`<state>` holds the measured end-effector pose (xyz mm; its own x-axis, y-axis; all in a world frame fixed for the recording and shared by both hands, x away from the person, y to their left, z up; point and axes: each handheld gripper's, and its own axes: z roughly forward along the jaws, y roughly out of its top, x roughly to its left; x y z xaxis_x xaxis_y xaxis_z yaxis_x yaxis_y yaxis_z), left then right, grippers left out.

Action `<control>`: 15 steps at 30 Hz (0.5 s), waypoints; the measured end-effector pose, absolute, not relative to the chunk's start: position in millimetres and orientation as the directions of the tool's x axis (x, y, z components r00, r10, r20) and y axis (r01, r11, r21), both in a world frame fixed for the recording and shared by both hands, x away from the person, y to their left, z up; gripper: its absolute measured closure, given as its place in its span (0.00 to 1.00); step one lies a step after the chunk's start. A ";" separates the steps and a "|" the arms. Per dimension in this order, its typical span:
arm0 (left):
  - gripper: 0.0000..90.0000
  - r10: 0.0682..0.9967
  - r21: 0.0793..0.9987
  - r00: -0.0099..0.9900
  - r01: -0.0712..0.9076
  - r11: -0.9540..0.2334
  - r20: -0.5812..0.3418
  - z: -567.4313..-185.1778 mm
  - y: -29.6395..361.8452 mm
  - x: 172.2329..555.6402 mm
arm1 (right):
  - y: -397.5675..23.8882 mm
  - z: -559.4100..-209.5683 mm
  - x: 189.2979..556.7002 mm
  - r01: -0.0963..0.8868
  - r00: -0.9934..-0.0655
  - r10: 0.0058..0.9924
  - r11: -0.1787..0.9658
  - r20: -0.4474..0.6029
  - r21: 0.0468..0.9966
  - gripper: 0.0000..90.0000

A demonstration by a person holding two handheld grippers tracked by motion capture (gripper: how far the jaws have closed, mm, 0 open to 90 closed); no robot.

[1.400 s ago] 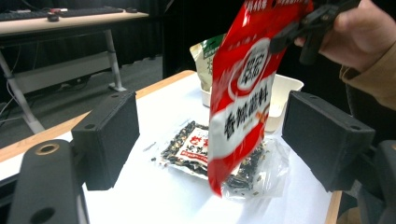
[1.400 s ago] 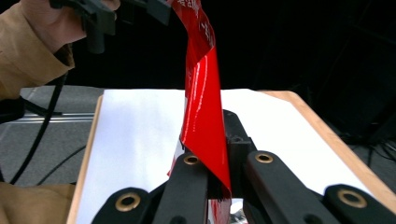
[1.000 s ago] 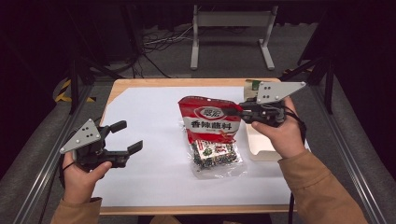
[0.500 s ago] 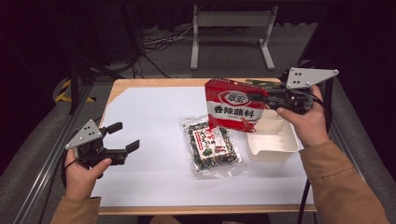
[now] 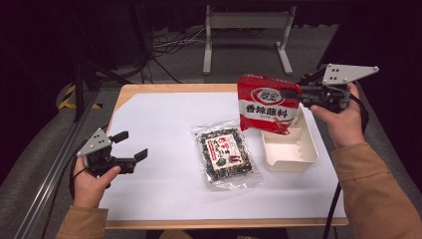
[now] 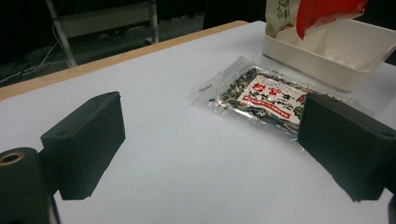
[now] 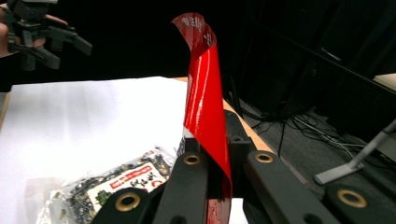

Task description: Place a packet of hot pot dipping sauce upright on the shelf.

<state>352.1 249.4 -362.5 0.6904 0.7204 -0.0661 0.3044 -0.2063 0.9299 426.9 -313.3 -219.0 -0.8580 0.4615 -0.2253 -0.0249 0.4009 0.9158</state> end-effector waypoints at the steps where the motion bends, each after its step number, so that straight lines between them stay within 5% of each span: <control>1: 0.09 0.722 0.928 0.690 0.306 -0.212 -0.062 -363.3 250.1 352.8 | -317.5 -219.1 428.8 -0.020 -0.852 0.472 0.399 -0.224 0.917 0.99; 15: 0.09 0.746 0.910 0.661 0.352 -0.219 -0.076 -377.5 255.8 361.9 | -352.4 -222.8 448.5 -0.008 -0.814 0.533 0.387 -0.230 0.922 0.99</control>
<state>361.9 255.8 -377.5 0.6614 0.7462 -0.0760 0.3522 -0.2194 0.9099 448.5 -352.4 -222.8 -0.8141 0.5332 -0.2301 -0.0075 0.3865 0.9223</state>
